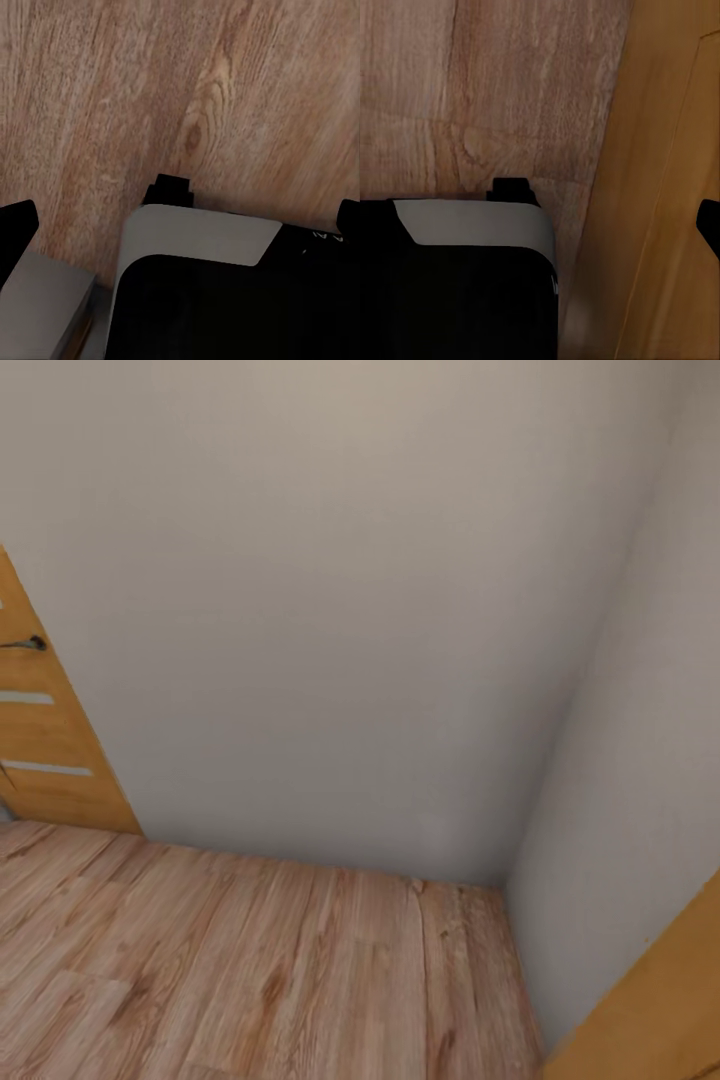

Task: Move the two storage containers from the living room to the garage. In the garage, place one container on the floor and stack the other container on top of it (either order is fine).

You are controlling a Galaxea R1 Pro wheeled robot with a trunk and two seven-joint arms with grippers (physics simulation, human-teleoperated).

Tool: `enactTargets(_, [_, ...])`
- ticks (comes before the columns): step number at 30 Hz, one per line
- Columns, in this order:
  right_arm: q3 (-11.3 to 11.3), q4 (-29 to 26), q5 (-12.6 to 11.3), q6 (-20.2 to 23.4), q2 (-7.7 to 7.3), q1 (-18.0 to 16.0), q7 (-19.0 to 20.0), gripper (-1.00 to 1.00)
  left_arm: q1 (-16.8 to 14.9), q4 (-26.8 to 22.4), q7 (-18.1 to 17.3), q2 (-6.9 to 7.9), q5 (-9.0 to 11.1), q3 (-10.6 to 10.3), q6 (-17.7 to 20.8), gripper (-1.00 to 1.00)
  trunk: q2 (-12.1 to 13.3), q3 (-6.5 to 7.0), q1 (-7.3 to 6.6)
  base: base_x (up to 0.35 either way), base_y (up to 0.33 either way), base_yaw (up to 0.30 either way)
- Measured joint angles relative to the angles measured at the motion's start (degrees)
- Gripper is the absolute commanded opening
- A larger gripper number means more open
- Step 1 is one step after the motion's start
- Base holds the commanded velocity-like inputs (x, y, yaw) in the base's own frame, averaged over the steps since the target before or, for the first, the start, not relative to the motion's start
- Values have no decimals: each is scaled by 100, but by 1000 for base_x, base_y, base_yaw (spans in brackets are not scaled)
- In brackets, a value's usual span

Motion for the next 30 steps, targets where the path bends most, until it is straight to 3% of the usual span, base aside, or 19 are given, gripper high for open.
enactTargets(30, [0, 0, 0, 0, 1, 0, 0, 100, 0, 0, 0, 5, 5, 0, 0, 100, 0, 0, 1, 190, 0, 269])
